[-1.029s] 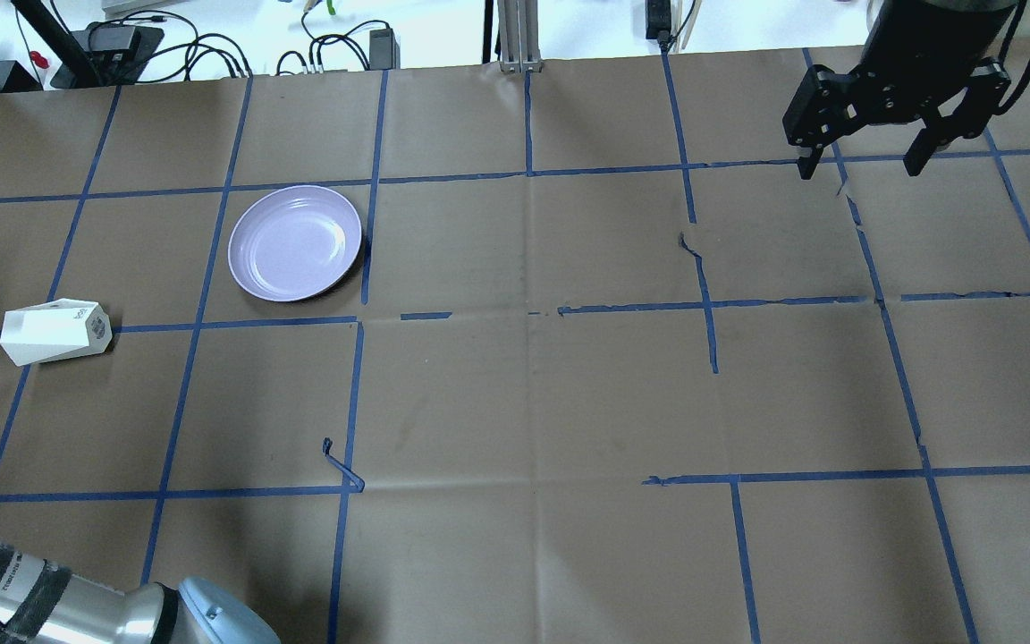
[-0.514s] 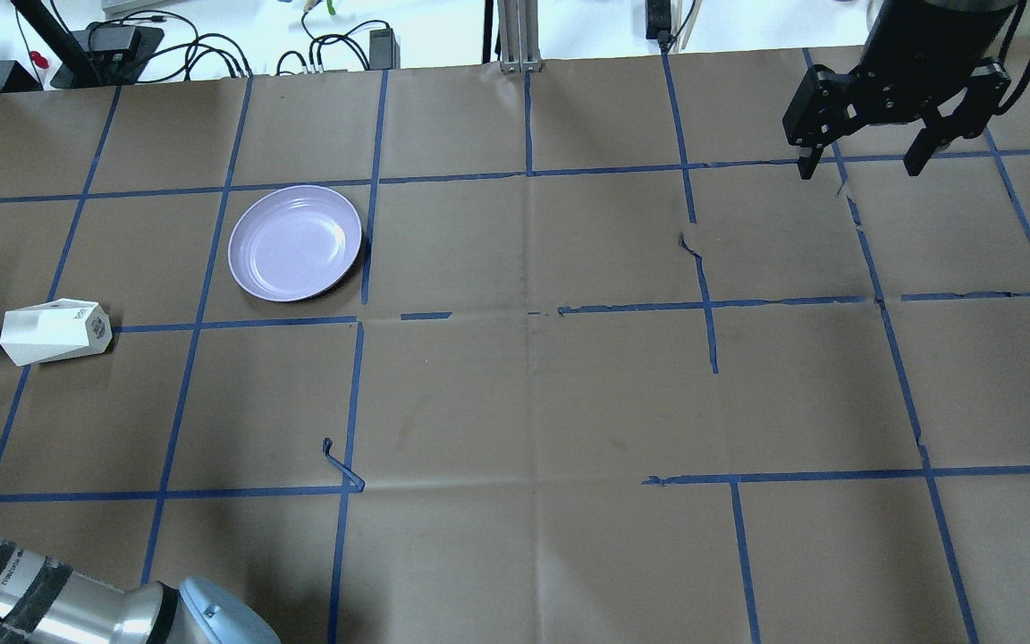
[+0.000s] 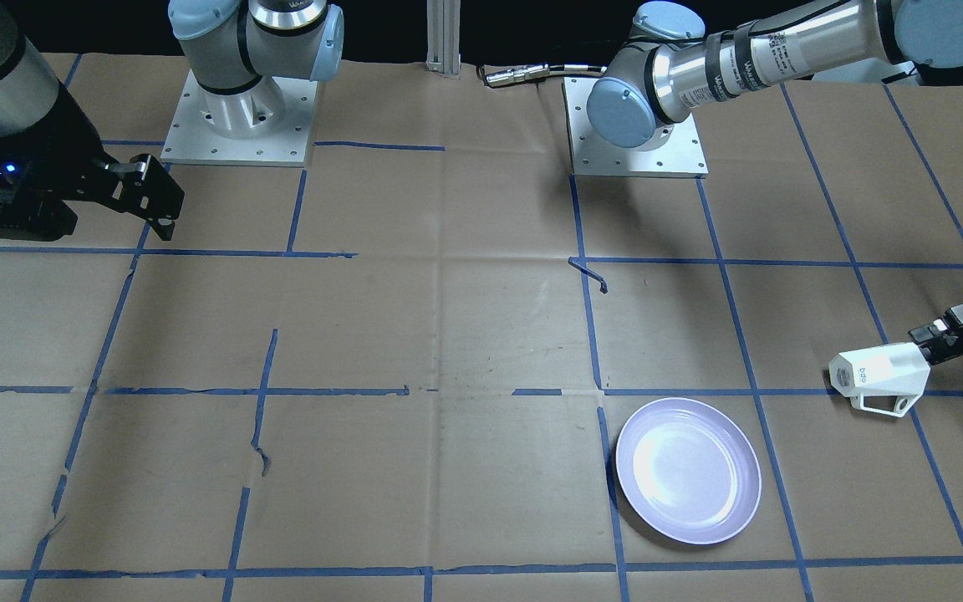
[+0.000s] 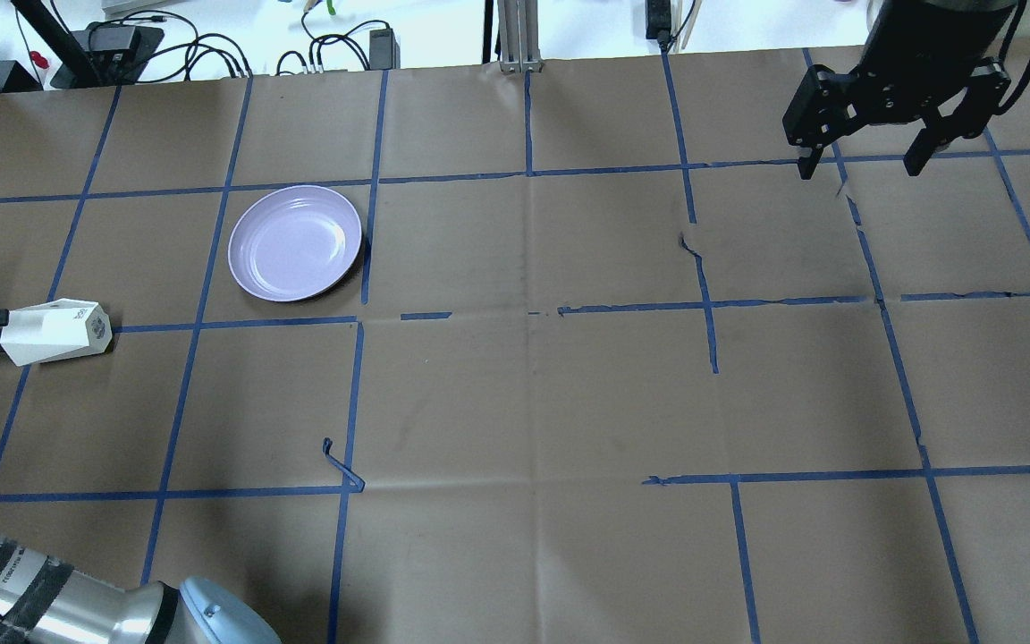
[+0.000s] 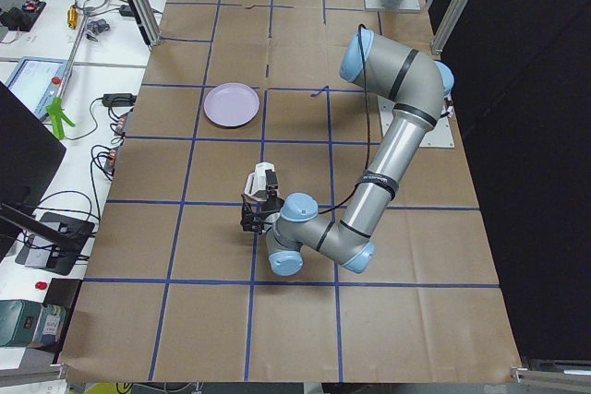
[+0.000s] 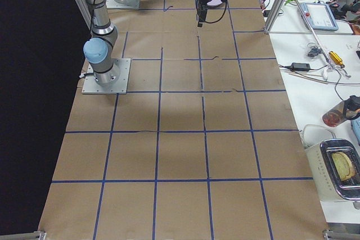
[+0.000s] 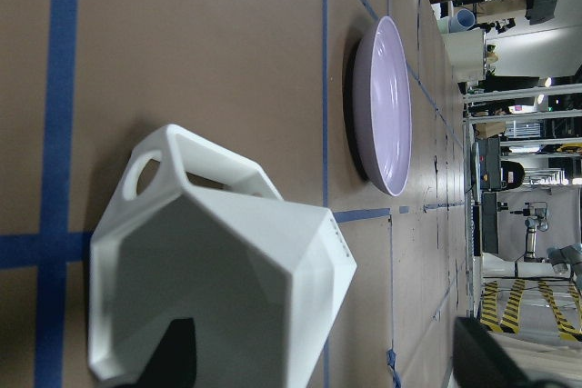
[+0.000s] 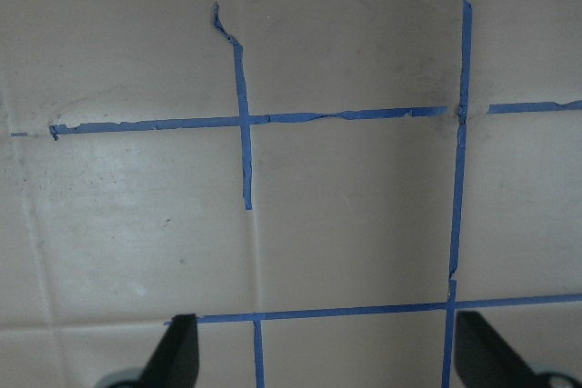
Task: Flip cup and place on plate
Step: 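Close the left gripper on the mug body and grip it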
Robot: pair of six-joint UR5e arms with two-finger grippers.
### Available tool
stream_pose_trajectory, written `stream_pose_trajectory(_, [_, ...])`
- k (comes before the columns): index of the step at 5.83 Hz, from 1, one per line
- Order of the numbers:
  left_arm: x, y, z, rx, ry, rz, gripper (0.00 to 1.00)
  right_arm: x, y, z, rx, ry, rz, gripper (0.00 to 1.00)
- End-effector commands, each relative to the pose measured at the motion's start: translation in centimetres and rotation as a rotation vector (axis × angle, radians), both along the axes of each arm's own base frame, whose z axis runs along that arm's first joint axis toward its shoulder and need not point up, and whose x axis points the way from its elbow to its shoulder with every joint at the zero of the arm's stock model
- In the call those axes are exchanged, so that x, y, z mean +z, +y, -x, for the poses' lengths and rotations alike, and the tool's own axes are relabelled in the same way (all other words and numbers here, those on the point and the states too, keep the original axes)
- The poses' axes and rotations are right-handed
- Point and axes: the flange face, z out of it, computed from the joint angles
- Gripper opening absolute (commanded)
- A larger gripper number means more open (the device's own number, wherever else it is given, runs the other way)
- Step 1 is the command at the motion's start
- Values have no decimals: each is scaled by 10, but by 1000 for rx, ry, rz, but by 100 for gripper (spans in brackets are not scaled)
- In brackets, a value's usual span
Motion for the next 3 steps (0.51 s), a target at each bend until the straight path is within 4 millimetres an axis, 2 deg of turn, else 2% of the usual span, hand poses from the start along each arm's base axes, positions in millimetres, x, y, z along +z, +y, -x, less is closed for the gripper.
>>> stream_pose_trajectory(1, [0,-2,0,18,7,8,24,0,0,0,0,0,0,100])
stream_pose_trajectory(2, [0,-3,0,21,8,12,4,0,0,0,0,0,0,100])
stream_pose_trajectory(3, [1,-3,-1,23,6,14,0,0,0,0,0,0,0,100])
